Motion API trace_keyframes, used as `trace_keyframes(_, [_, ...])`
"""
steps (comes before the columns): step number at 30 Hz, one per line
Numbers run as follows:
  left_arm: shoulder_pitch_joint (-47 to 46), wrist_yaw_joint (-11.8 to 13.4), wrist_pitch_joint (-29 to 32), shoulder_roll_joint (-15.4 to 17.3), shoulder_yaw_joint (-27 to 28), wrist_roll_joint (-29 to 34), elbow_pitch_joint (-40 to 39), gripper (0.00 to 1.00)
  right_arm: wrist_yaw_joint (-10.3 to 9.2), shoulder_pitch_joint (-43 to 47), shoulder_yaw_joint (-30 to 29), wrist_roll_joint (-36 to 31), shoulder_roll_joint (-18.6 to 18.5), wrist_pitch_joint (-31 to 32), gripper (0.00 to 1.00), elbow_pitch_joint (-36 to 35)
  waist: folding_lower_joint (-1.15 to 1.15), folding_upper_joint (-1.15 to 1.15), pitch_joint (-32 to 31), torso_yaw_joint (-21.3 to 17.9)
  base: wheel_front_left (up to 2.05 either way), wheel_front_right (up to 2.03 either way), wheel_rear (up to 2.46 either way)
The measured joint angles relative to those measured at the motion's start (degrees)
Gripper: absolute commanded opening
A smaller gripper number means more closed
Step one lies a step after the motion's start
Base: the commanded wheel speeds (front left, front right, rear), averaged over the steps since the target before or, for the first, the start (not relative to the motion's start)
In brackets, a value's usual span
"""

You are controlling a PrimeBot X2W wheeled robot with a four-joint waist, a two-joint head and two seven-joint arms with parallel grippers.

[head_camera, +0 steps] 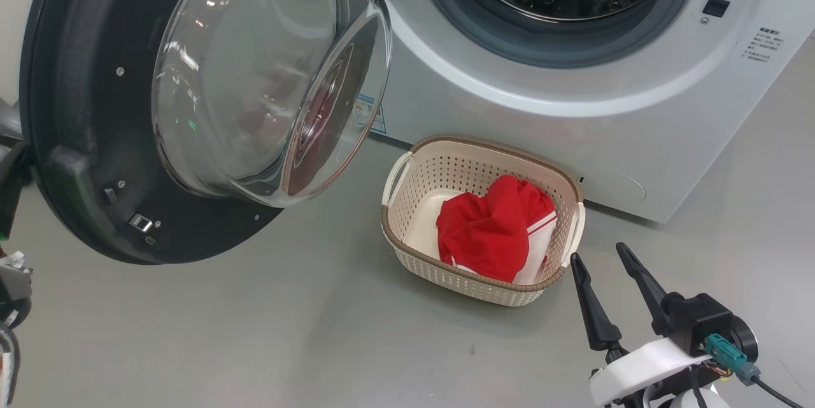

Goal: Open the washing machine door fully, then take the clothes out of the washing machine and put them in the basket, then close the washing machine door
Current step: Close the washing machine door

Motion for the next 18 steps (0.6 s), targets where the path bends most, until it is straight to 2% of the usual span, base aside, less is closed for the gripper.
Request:
trace_keyframes(9, [-0.2,-2.6,5.5,0.1,-1.8,-2.3,0.0,0.0,0.0,-0.7,-0.1,0.0,0.0,0.0,1.0,-0.1,0.0,0.0,0.5,-0.2,0.0,0.0,0.0])
trace_keyframes(18, [-0.1,-5.1,12.7,-1.8,-3.3,-7.0,-1.8,0.0,0.0,-1.1,-0.1,0.0,0.0,0.0,1.0,-0.1,0.0,0.0,0.7,-0.7,0.0,0.0,0.0])
